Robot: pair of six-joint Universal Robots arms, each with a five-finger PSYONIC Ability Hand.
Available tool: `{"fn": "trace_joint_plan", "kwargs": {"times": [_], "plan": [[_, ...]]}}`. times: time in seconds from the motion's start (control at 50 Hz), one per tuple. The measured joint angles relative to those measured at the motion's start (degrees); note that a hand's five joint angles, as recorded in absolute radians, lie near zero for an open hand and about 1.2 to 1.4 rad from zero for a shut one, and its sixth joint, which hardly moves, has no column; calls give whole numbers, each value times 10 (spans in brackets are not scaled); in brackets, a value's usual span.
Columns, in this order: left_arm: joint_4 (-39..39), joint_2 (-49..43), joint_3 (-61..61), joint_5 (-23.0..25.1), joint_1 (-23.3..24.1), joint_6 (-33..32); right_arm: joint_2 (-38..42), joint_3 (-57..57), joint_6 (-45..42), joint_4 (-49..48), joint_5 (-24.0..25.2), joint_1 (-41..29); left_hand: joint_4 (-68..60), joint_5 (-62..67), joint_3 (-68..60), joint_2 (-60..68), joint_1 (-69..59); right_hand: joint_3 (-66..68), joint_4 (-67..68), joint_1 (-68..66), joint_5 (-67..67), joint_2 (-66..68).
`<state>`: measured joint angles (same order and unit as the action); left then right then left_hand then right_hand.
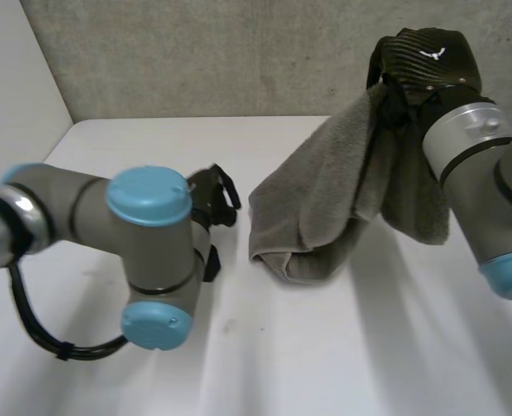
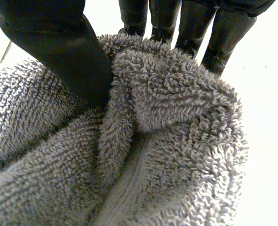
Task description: Fold the towel.
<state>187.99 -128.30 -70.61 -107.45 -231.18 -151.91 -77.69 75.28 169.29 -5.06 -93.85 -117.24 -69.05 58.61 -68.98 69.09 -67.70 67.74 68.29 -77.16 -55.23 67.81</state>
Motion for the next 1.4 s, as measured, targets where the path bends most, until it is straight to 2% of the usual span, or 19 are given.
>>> {"fn": "trace_joint_plan", "kwargs": {"times": [0.14, 0.2, 0.24, 0.26, 0.28, 0.3, 0.32, 0.34, 0.4, 0.46, 0.64, 0.74, 1.06, 1.12, 1.14, 1.16, 1.24, 1.4], "plan": [[14, 125, -66, 8, -30, -119, -2, -3, -21, 62, 64, 40, -6, 5, -6, 5, -3, 0, 0, 0, 0, 0], [17, 162, -87, 35, -38, -164, -2, -3, -26, 87, 82, 52, -6, 6, -6, 6, -5, 0, 0, -1, 0, 0], [18, 166, -90, 40, -39, -170, -2, -2, -26, 91, 85, 55, -6, 6, -6, 6, -5, 0, 0, -1, 0, 0], [19, 175, -102, 63, -40, -186, -2, -1, -27, 96, 88, 58, -6, 6, -6, 6, -5, 0, 0, -1, 0, 0], [20, 176, -114, 85, -39, -196, -2, 1, -27, 101, 91, 60, 41, -31, 40, -52, 24, 0, 0, -1, 0, 0], [21, 174, -118, 95, -38, -199, -2, 2, -27, 102, 92, 61, 111, -104, 109, -124, 104, 0, 0, -1, 0, 0], [23, 171, -123, 106, -37, -202, -2, 2, -27, 103, 92, 62, 123, -117, 122, -124, 119, 0, 0, -1, 0, 0], [25, 157, -133, 128, -35, -206, -2, 4, -27, 103, 92, 62, 274, -264, 272, -274, 266, 0, 0, -1, -1, 0], [28, 132, -139, 149, -31, -207, -2, 4, -25, 102, 91, 61, 336, -332, 335, -337, 325, 0, 0, -1, -1, 0], [36, 85, -136, 163, -23, -207, -2, 3, -21, 100, 90, 62, 363, -359, 362, -363, 348, 0, 0, -1, -1, 0], [80, -8, -96, 166, -17, -208, -12, 0, 0, 99, 93, 63, 371, -367, 369, -371, 354, 0, 0, -1, -1, 0], [109, -63, -53, 166, -17, -208, -17, 4, 13, 100, 95, 67, 369, -365, 368, -369, 354, 0, 0, -1, -1, 0], [111, -119, 12, 174, -17, -203, -7, 14, 13, 94, 96, 73, 292, -290, 292, -293, 279, 0, 0, 0, -1, 0], [109, -129, 18, 189, -16, -202, 0, 15, 13, 89, 96, 73, 206, -210, 205, -206, 190, 0, 0, 0, -1, 0], [110, -130, 18, 192, -16, -202, 2, 15, 13, 87, 96, 73, 138, -137, 138, -138, 119, 0, 0, 0, -1, 0], [110, -131, 19, 195, -16, -203, 4, 15, 13, 86, 95, 73, 81, -82, 81, -81, 69, 0, 0, -1, -1, 0], [110, -127, 23, 191, -17, -205, 10, 15, 12, 84, 95, 78, 29, -36, 29, -31, 33, 0, 0, -1, -1, 0], [97, -50, 28, 148, -36, -209, 10, 8, 12, 86, 99, 99, -2, -9, -2, -2, 14, 0, 0, -1, -1, 0]]}}
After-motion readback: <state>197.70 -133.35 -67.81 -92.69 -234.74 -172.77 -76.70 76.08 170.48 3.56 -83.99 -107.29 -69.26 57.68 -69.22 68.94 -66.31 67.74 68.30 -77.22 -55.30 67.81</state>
